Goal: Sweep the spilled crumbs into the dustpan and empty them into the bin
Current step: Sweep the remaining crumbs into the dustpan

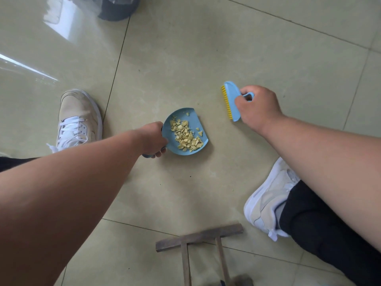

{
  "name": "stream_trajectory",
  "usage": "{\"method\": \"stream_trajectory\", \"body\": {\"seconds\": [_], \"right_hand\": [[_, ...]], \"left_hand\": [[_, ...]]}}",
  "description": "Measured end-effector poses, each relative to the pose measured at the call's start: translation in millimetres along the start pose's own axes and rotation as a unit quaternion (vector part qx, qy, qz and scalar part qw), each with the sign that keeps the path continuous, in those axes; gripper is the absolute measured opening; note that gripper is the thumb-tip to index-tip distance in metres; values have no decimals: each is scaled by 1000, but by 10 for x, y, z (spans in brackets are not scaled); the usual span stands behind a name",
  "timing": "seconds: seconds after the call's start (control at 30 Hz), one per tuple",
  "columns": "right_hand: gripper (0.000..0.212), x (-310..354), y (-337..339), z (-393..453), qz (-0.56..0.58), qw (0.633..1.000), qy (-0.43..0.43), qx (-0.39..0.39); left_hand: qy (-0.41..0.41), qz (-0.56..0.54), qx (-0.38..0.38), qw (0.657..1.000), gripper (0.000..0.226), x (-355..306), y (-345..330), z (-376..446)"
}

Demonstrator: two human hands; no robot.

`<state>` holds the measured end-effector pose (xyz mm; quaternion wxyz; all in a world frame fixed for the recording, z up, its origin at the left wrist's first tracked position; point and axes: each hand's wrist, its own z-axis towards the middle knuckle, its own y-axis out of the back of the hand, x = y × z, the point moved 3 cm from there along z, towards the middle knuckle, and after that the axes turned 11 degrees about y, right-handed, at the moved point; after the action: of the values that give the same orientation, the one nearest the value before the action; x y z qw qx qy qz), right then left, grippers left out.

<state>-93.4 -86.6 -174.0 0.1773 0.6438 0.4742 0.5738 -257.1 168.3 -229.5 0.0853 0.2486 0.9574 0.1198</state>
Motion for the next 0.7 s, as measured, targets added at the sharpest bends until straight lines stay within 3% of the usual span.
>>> {"method": "stream_trajectory", "body": {"seconds": [0.23,0.43,0.7], "right_hand": [[24,-722,650,246,-116,988,-33,-92],[23,-1152,762,195,-150,985,-70,-54],[24,-510,83,103,-121,988,89,43]], "left_hand": [[-19,-48,1,999,20,-191,-93,35],[-20,-53,-2,998,19,-417,-191,39],[-22,-49,-21,998,20,-617,-194,60]]}}
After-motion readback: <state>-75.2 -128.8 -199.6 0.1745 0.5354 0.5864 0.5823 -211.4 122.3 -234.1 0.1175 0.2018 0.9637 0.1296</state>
